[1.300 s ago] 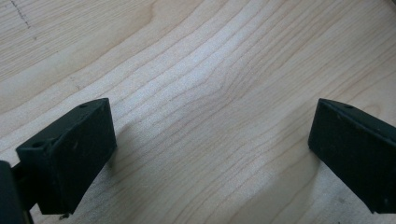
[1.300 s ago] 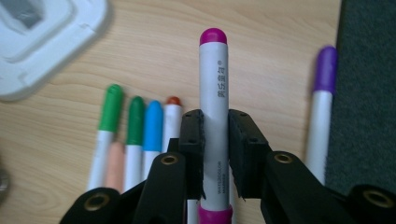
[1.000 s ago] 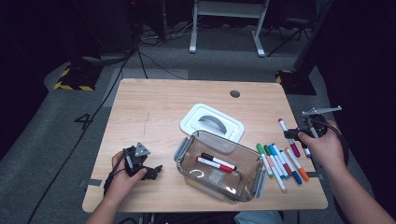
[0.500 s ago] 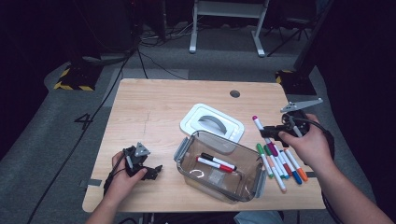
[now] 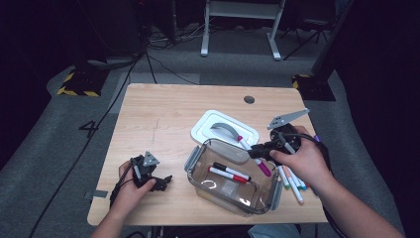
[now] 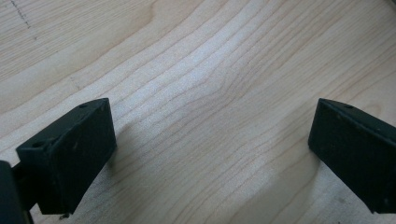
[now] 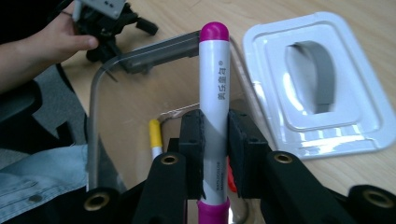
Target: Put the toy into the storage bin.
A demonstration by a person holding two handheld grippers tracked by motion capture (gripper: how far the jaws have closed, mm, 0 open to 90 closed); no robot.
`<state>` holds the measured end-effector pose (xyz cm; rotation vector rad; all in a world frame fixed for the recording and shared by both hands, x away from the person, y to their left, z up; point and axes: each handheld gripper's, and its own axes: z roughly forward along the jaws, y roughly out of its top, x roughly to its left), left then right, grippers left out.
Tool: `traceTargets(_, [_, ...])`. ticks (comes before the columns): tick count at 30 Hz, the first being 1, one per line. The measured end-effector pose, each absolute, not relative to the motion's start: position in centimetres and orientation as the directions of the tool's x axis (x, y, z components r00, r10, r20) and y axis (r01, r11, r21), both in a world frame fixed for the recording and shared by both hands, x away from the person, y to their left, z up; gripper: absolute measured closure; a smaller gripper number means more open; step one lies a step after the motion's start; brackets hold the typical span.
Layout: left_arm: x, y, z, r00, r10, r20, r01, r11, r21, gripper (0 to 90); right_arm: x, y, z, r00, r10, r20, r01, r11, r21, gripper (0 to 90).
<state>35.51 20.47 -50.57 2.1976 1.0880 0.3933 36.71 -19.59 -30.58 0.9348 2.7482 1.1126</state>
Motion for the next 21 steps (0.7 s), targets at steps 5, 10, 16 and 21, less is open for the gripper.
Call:
traceTargets(5, [35.5,20.5,-50.6,0.613,0.79,-0.015,0.597,-0.451,0.664,1.3,36.3,-17.3,-32.0,-0.847,0.486,0.213,0.505,0.613,0.607,77.0])
traceTargets(10, [35.5,20.5,-50.6,0.614,0.789,-0.015,0.596,-0.452,0.664,1.3,36.0,-15.0,-33.8,-0.867,0.429,0.253,0.493,0.666,0.559,77.0])
traceTargets(16, [35.5,20.5,-50.6,0.613,0.79,-0.015,0.597,-0.451,0.664,1.3,36.0,-13.3,-35.6,-0.876,0.389,0.286,0.483,0.719,0.5,77.0])
traceTargets(21, [35.5,20.5,-50.6,0.613,0.79,-0.015,0.597,-0.451,0.664,1.3,36.4,-12.5,-37.0,-0.872,0.381,0.306,0.486,0.743,0.46,77.0])
